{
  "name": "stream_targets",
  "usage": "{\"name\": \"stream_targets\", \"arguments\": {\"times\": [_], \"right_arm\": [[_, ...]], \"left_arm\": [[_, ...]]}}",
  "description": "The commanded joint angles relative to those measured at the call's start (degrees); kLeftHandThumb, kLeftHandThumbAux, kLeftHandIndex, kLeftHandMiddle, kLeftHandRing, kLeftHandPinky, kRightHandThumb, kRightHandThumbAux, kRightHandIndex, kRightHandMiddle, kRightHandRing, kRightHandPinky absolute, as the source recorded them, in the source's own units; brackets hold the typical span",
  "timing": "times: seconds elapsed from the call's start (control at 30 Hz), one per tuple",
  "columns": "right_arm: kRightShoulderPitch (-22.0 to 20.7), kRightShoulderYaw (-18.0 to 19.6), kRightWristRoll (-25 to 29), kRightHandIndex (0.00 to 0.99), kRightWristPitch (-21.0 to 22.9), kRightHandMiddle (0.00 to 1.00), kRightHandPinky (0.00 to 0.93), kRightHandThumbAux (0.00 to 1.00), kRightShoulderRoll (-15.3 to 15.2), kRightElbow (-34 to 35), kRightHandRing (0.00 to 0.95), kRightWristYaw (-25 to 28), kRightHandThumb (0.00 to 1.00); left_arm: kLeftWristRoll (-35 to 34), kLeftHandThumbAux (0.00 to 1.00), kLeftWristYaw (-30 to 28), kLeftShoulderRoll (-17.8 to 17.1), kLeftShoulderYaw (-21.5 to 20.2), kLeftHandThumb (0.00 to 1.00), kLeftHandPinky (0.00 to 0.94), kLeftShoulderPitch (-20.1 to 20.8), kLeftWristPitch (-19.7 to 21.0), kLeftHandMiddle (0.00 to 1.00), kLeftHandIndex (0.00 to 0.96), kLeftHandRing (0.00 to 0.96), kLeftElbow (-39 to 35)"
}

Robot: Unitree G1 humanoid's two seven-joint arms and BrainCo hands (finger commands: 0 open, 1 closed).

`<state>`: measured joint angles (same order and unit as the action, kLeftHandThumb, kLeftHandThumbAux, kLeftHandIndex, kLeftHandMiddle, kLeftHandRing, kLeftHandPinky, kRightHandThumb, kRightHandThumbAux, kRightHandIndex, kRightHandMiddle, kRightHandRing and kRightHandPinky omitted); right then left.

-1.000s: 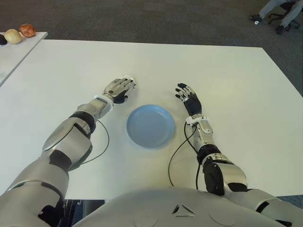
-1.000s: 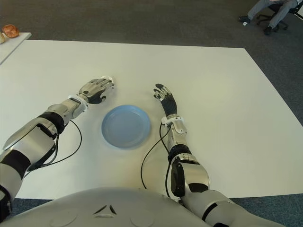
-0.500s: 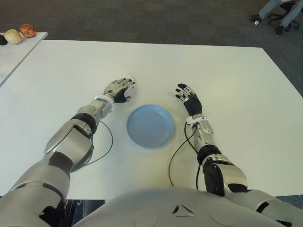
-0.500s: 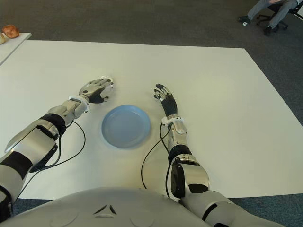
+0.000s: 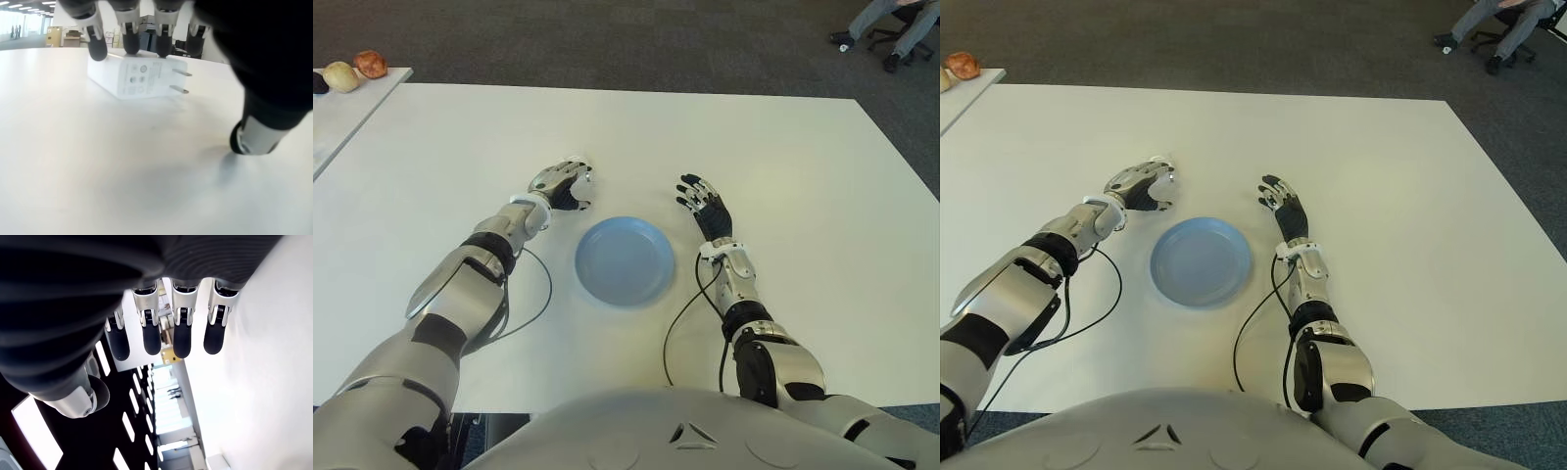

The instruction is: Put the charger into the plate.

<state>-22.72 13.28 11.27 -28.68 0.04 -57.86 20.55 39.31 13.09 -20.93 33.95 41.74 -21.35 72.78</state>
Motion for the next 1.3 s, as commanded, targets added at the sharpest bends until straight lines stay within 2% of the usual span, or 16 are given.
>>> {"name": "stream_targets", "arguments": {"times": [0.03, 0.37, 0.47, 0.6, 0.7, 0.8, 0.9, 1.03, 1.3], "right_arm": [[4.2, 0.5, 0.8, 0.193, 3.4, 0.183, 0.219, 0.606, 0.3, -2.2, 0.169, -0.1, 0.259], [4.2, 0.5, 0.7, 0.189, 3.6, 0.177, 0.216, 0.606, 0.4, -1.8, 0.166, -0.3, 0.256], [4.0, 0.5, 0.6, 0.188, 3.5, 0.176, 0.217, 0.606, 0.5, -2.1, 0.166, -0.5, 0.251], [3.8, 0.4, 0.4, 0.185, 3.5, 0.175, 0.213, 0.605, 0.4, -2.3, 0.165, -0.6, 0.245], [3.6, 0.3, 0.3, 0.180, 3.5, 0.173, 0.211, 0.604, 0.4, -2.6, 0.163, -0.7, 0.241], [3.4, 0.3, 0.2, 0.180, 3.5, 0.173, 0.210, 0.603, 0.3, -2.8, 0.162, -0.7, 0.239], [3.2, 0.3, 0.2, 0.178, 3.5, 0.174, 0.212, 0.603, 0.2, -3.1, 0.163, -0.7, 0.234], [3.0, 0.3, 0.2, 0.176, 3.7, 0.177, 0.215, 0.605, 0.1, -3.4, 0.167, -0.6, 0.230], [2.5, 0.4, 0.2, 0.174, 3.8, 0.181, 0.215, 0.611, -0.3, -4.3, 0.170, -0.6, 0.227]], "left_arm": [[-0.2, 0.564, -5.9, 0.8, 0.2, 0.000, 0.036, -4.9, 1.3, 0.000, 0.000, 0.000, 1.5], [-1.1, 0.554, -7.5, -2.6, 0.0, 0.000, 0.047, -8.0, -3.4, 0.000, 0.000, 0.000, -3.0], [-2.6, 0.567, -11.3, -8.4, -0.8, 0.000, 0.046, -11.6, -7.2, 0.000, 0.000, 0.000, -11.7], [-3.5, 0.587, -15.0, -12.6, -1.4, 0.000, 0.046, -14.1, -9.2, 0.000, 0.000, 0.000, -18.7], [-4.2, 0.609, -17.4, -15.3, -2.1, 0.000, 0.049, -15.6, -10.1, 0.000, 0.000, 0.000, -23.1], [-6.5, 0.620, -21.9, -20.2, -4.6, 0.000, 0.052, -18.6, -11.3, 0.000, 0.000, 0.000, -32.5], [-8.3, 0.631, -25.6, -23.8, -6.9, 0.000, 0.055, -21.2, -11.1, 0.000, 0.000, 0.000, -40.7], [-8.1, 0.642, -27.3, -25.2, -8.7, 0.000, 0.054, -22.9, -10.4, 0.000, 0.000, 0.000, -44.3], [-6.7, 0.650, -26.1, -26.0, -11.1, 0.000, 0.056, -24.1, -11.1, 0.000, 0.000, 0.000, -44.1]]}}
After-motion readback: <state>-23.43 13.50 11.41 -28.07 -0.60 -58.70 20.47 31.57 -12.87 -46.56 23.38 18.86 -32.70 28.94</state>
